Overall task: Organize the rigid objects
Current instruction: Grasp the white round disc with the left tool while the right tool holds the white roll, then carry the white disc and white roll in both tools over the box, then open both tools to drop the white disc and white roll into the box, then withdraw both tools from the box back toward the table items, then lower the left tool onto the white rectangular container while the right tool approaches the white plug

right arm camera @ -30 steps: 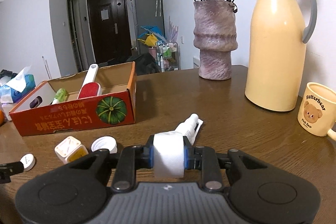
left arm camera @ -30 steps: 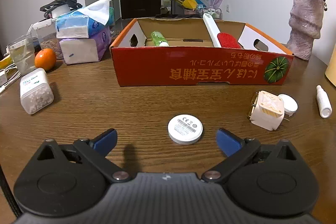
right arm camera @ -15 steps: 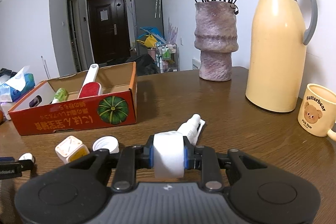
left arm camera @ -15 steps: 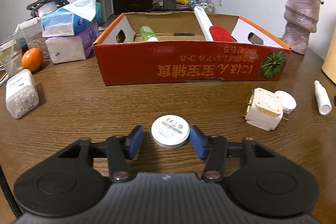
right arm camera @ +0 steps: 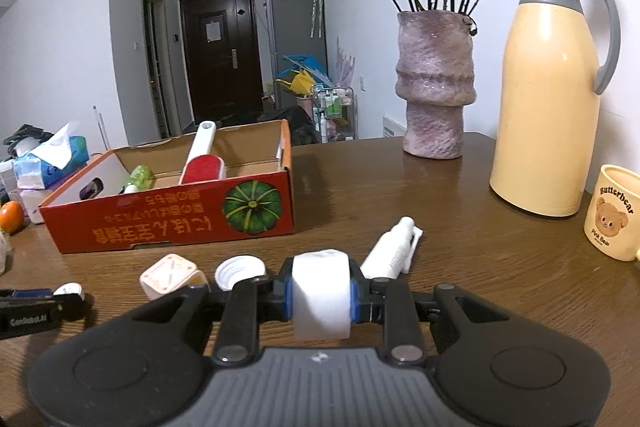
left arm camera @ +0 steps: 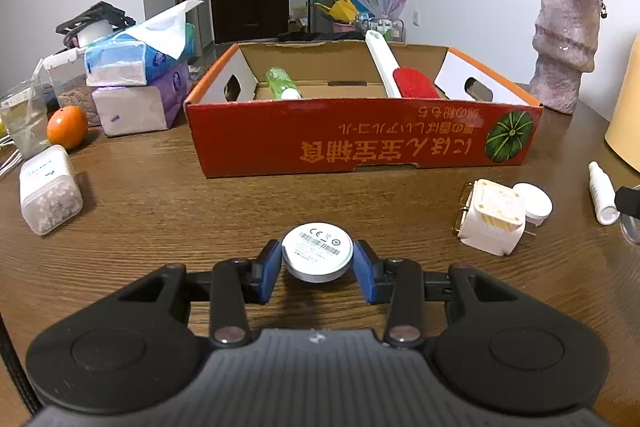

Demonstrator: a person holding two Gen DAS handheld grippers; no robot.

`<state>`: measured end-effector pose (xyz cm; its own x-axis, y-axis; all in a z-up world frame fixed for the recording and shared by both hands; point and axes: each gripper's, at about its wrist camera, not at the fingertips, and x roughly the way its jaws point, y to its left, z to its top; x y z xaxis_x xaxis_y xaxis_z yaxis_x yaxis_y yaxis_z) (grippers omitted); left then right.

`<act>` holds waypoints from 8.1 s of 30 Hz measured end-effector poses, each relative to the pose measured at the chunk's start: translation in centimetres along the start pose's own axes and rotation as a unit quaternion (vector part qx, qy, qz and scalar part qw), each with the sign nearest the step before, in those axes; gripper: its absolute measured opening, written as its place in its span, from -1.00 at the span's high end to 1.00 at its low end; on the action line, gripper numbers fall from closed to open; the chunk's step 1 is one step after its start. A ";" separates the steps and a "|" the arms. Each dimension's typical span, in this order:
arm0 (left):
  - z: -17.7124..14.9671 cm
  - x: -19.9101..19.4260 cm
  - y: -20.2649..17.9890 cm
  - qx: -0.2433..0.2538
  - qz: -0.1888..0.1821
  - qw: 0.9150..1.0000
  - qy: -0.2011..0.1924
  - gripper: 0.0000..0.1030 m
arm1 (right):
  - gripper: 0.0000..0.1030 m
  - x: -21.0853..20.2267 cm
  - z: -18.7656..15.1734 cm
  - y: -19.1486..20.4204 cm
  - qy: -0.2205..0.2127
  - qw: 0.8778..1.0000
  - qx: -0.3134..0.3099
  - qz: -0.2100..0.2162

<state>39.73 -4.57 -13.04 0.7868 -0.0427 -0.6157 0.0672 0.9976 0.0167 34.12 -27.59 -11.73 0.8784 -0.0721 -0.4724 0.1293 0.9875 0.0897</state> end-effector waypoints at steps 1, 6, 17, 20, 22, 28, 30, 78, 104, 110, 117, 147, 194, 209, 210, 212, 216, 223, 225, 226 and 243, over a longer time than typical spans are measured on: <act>0.0 -0.2 0.0 -0.001 0.001 1.000 -0.004 0.22 | 0.54 -0.1 0.0 0.2 -0.001 1.000 0.000 0.002; 0.1 -1.7 0.0 -0.009 -0.003 1.000 -0.020 0.22 | 0.54 -0.6 -0.1 1.1 -0.006 1.000 -0.002 0.013; 0.4 -5.2 -0.8 -0.014 -0.016 0.998 -0.064 0.22 | 0.54 -1.6 -0.1 3.2 -0.019 0.999 0.004 0.037; 0.7 -6.0 -0.8 -0.016 -0.016 0.997 -0.076 0.22 | 0.54 -1.9 0.0 3.8 -0.026 0.999 0.007 0.043; 1.0 -6.3 -0.7 -0.021 -0.014 0.996 -0.082 0.22 | 0.54 -2.1 0.2 4.1 -0.031 0.998 0.009 0.047; 2.6 -6.6 -0.1 -0.042 -0.008 0.994 -0.097 0.22 | 0.54 -1.9 0.7 5.2 -0.045 0.997 0.016 0.056; 3.2 -6.6 0.1 -0.049 -0.007 0.993 -0.103 0.22 | 0.54 -1.6 1.0 5.6 -0.047 0.997 0.018 0.057; 13.0 6.8 1.8 -0.051 0.044 0.991 -0.118 0.22 | 0.54 14.0 9.4 8.3 -0.065 0.995 0.030 0.071; 13.6 7.6 3.2 -0.047 0.068 0.988 -0.131 -1.00 | -0.79 16.1 10.0 8.7 -0.031 0.999 -0.002 0.038; 13.7 7.4 4.0 -0.056 0.069 0.988 -0.128 -1.00 | -1.00 15.8 10.0 8.7 -0.037 0.999 0.000 0.040; 13.7 7.3 4.2 -0.062 0.070 0.988 -0.127 -1.00 | -1.00 15.7 10.0 8.7 -0.038 0.998 0.002 0.039; 11.8 3.8 5.2 -0.061 0.064 0.987 -0.132 -1.00 | -1.00 11.6 9.3 7.4 -0.085 0.995 0.015 0.046; 2.1 -7.1 7.5 -0.053 0.059 0.991 -0.111 -1.00 | -1.00 -0.7 0.7 7.3 -0.053 0.996 -0.050 0.053; -0.6 -9.6 9.5 -0.074 0.063 0.990 -0.104 -1.00 | -1.00 -2.9 -1.8 8.6 -0.028 0.997 -0.060 0.047; -0.6 -9.7 9.8 -0.077 0.061 0.990 -0.103 -1.00 | -1.00 -2.9 -2.0 8.7 -0.025 0.997 -0.057 0.042; -0.7 -9.7 10.3 -0.082 0.060 0.990 -0.101 -1.00 | -1.00 -2.8 -2.3 8.8 -0.025 0.998 -0.049 0.034; -0.8 -9.5 11.1 -0.084 0.060 0.990 -0.098 -1.00 | -1.00 -2.4 -2.8 9.1 -0.014 0.999 -0.033 0.032; -0.8 -8.7 13.2 -0.084 0.064 0.990 -0.089 -1.00 | -1.00 -0.5 -2.6 10.6 0.009 1.000 -0.018 0.004; -0.8 -8.4 14.0 -0.084 0.062 0.991 -0.087 -1.00 | -1.00 0.3 -2.3 11.0 0.014 1.000 -0.010 -0.008; -0.8 -8.2 14.4 -0.083 0.059 0.991 -0.086 -1.00 | -1.00 0.7 -2.1 11.2 0.018 1.000 -0.005 -0.015; 0.6 -1.7 21.7 -0.062 0.089 0.993 -0.037 -1.00 | -1.00 3.7 -1.4 12.4 0.040 0.997 0.010 -0.064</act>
<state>40.19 17.11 -11.13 0.8224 0.1359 -0.5524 -0.1495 0.9885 0.0205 38.35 -15.39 -13.61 0.8148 -0.1848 -0.5495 0.2470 0.9682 0.0407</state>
